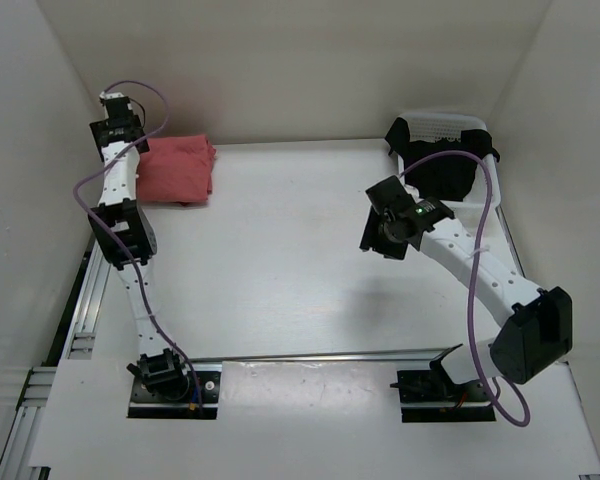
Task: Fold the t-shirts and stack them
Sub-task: Smooth out wrinkles on the folded tshirt, then grab crumpled tshirt from bin with the right arm
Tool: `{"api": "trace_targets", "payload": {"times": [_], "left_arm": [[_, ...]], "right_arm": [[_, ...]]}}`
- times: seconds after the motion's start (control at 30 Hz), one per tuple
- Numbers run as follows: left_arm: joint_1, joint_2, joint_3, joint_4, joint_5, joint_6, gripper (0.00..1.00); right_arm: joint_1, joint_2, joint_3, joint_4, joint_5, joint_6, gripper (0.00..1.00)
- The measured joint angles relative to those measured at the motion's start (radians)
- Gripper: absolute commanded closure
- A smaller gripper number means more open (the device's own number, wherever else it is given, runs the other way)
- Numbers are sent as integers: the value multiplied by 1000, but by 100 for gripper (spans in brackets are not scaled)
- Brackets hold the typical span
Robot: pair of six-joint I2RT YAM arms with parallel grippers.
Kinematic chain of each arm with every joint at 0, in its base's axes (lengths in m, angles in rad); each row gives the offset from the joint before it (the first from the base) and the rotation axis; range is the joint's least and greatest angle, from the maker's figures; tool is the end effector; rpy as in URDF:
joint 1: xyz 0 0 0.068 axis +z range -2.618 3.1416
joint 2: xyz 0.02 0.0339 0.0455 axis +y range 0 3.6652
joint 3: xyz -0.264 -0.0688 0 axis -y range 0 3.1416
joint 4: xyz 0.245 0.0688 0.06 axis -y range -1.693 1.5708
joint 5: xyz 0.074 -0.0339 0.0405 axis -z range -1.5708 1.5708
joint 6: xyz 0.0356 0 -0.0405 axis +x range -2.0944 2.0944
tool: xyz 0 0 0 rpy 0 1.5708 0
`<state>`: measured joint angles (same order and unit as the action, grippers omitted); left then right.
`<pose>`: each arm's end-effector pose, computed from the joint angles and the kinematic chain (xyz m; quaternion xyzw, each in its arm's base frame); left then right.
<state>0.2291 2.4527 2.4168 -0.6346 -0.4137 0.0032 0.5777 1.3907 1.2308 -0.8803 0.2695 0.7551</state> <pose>0.5366 0.1398 0.2663 -0.1881 0.8655 0.2330 0.4015 0.2389 0.1444 0.3000 0.1198 0.9494 0.0587 0.2844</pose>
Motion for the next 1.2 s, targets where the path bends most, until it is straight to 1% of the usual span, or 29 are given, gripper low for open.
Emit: {"api": "trace_targets", "payload": {"times": [0.17, 0.27, 0.43, 0.63, 0.67, 0.73, 0.83, 0.9, 0.97, 1.03, 1.1, 1.2], "left_arm": [[11, 110, 45, 37, -32, 0, 15], [24, 143, 45, 52, -51, 0, 15], [42, 140, 45, 93, -87, 0, 13], [44, 102, 20, 103, -97, 1, 5], [44, 77, -6, 106, -95, 1, 5], [44, 8, -78, 108, -80, 1, 0], [39, -155, -244, 116, -46, 0, 0], [28, -309, -389, 112, -17, 0, 0], [11, -462, -504, 91, 42, 0, 0], [-2, -612, -593, 48, 148, 0, 0], [-12, -731, -626, -30, 293, -1, 0], [-12, -851, -646, -135, 512, -1, 0]], "right_arm": [[0, 36, 47, -16, 17, -3, 43], [1, 64, 64, -15, 16, -3, 43], [13, 81, 65, -17, 16, 0, 43], [30, 73, 65, -24, 16, 21, 43], [31, 63, 65, -30, 17, 24, 43], [31, 32, 66, -41, 20, 29, 42], [30, -17, 108, -89, 35, 22, 40], [18, -24, 209, -140, 41, 7, 38], [-13, -23, 337, -167, 58, -16, 35], [-64, -16, 471, -195, 78, -46, 33], [-141, -8, 587, -190, 100, -88, 33], [-296, 25, 661, -160, 116, -157, 33]]}}
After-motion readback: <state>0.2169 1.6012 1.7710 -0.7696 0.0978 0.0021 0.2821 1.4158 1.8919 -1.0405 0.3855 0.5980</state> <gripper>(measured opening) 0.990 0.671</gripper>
